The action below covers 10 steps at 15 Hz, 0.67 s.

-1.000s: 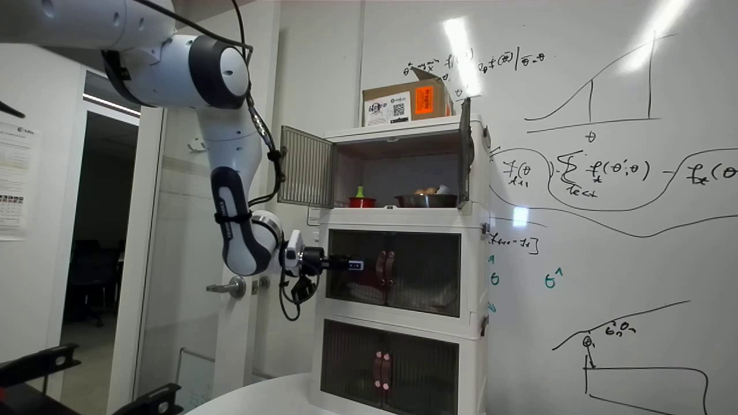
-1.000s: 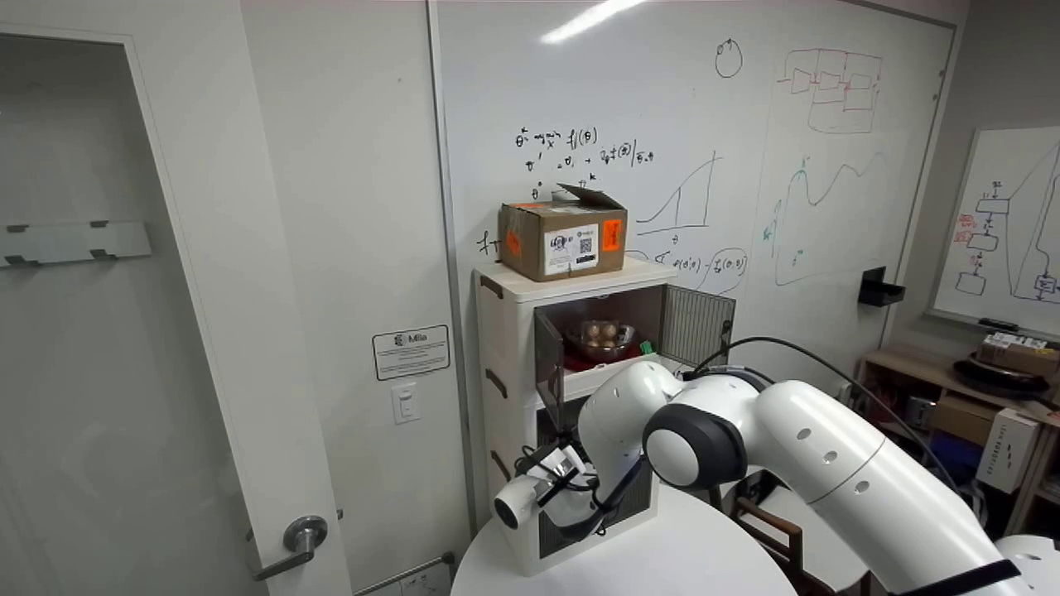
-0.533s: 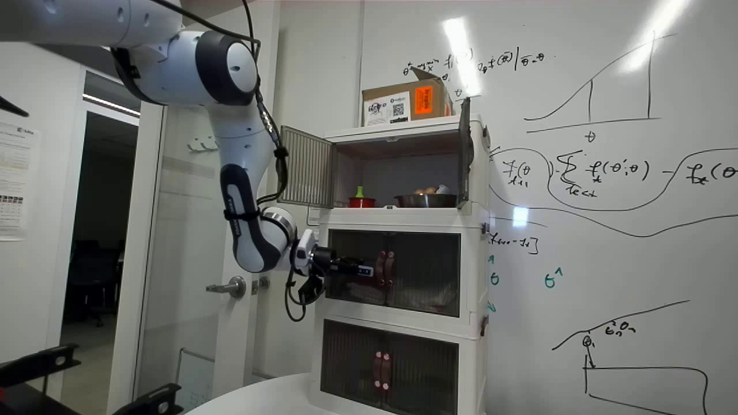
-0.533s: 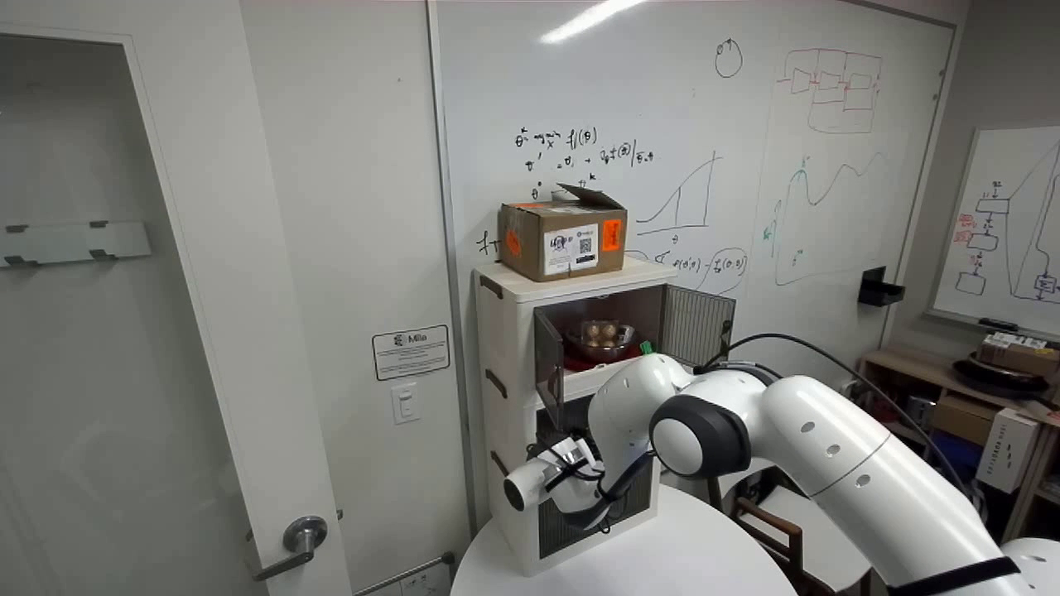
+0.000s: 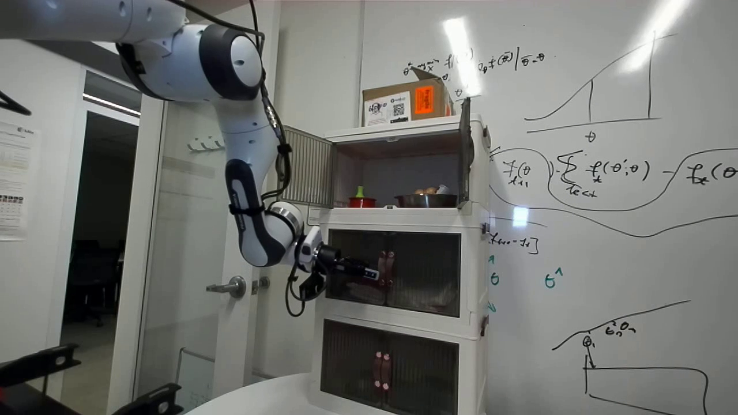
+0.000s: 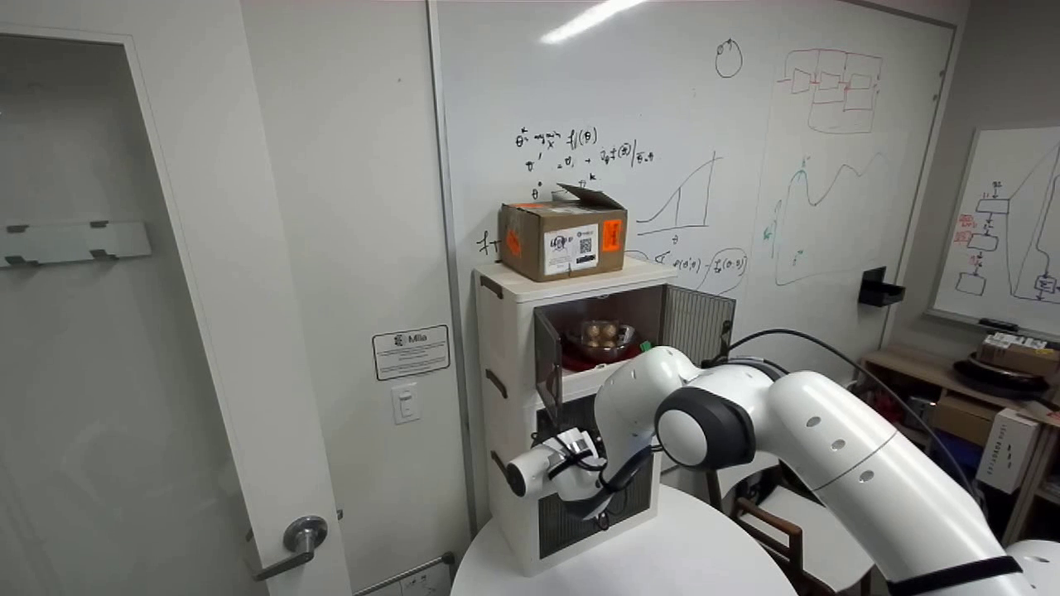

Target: Open the cabinet door

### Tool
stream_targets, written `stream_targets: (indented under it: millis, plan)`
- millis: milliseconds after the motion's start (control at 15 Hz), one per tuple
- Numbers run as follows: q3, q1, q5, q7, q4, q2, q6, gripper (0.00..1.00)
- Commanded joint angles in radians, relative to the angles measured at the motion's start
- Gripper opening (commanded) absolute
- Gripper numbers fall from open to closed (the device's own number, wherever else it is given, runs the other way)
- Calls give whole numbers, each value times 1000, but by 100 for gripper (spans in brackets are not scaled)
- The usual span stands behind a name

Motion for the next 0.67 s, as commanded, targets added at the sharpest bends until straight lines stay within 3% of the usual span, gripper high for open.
stream_targets:
  millis: [0,333,600]
  plan:
    - [-1,-7,24,-43,-3,-17,32,43]
    - [-2,7,30,-54,-16,-24,16,6]
    - [8,15,37,-69,-71,-54,18,0]
